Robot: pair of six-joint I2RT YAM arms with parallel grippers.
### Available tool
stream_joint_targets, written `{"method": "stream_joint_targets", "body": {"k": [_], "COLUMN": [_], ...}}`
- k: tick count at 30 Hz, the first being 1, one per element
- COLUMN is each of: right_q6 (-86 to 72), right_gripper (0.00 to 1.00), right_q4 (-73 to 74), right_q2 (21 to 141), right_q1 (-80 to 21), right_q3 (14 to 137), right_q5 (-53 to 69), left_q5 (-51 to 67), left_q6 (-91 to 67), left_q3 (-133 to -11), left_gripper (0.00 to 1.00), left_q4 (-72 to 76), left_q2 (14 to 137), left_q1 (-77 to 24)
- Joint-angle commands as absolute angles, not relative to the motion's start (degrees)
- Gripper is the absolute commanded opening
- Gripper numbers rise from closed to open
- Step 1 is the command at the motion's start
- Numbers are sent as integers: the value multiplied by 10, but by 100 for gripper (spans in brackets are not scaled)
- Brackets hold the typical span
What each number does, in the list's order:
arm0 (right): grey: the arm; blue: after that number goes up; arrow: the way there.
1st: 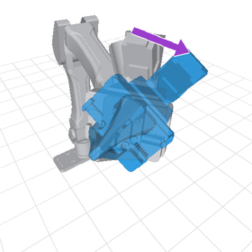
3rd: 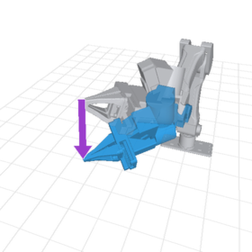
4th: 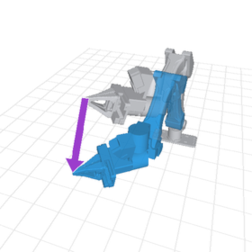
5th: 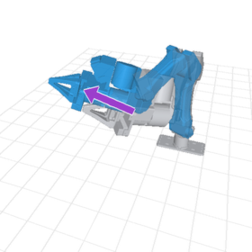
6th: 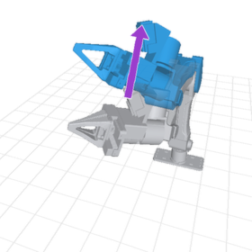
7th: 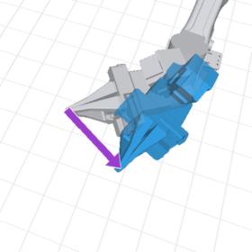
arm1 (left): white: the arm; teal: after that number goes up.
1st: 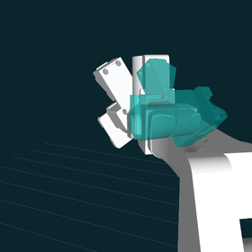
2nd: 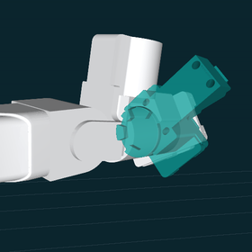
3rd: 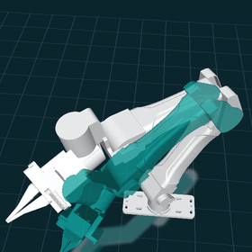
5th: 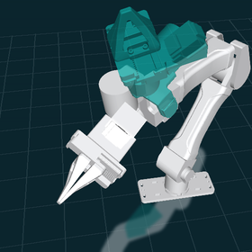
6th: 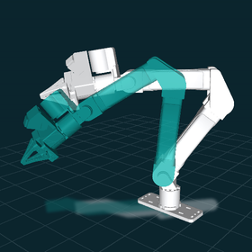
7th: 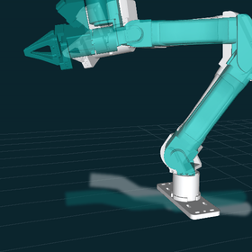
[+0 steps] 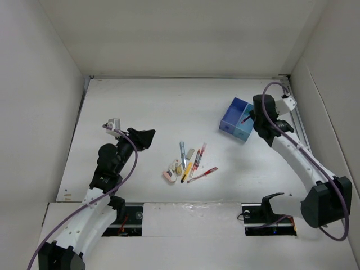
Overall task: Sort the stationery into containers
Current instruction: Open the pen at the center of the board.
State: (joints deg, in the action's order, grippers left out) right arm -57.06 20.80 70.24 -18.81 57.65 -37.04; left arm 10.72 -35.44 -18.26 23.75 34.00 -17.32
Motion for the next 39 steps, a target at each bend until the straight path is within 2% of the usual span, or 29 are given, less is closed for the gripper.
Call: {"method": "stream_joint_targets", "body": {"k": [1, 6, 11, 16, 30, 33, 34, 36, 37, 39], "right_q6": [-498, -472, -467, -454, -441, -441, -447, -447, -447, -447], "right_gripper": [2, 0, 0, 0, 0, 6, 16, 27, 37, 45], "right_q4": [159, 143, 136, 121, 107, 119, 120, 120, 120, 120], "right_q2": [740, 827, 876, 896, 968, 980, 980, 980, 980, 980], "right_q1": [-129, -85, -85, -119, -161, -161, -161, -161, -161, -161], "right_q3": [601, 627, 645, 654, 729, 743, 743, 743, 743, 736], "right_q5": [-338, -343, -351, -371, -315, -315, -323, -323, -315, -315], "left_q5": [111, 111, 116, 116, 111, 111, 111, 111, 111, 111], "left_q6": [-356, -356, -356, -356, -356, -356, -356, -351, -351, -351], "left_q3": [-197, -192, -192, -192, -192, -192, -192, -192, -192, -192], "left_gripper": [54, 54, 54, 54, 54, 54, 54, 54, 54, 54], "left_q4": [269, 269, 275, 275, 269, 269, 269, 269, 269, 269], "left_q2": [334, 334, 339, 339, 339, 339, 339, 339, 339, 339], "left_q1": [-176, -176, -181, -181, -181, -181, -181, -181, -181, -181]}}
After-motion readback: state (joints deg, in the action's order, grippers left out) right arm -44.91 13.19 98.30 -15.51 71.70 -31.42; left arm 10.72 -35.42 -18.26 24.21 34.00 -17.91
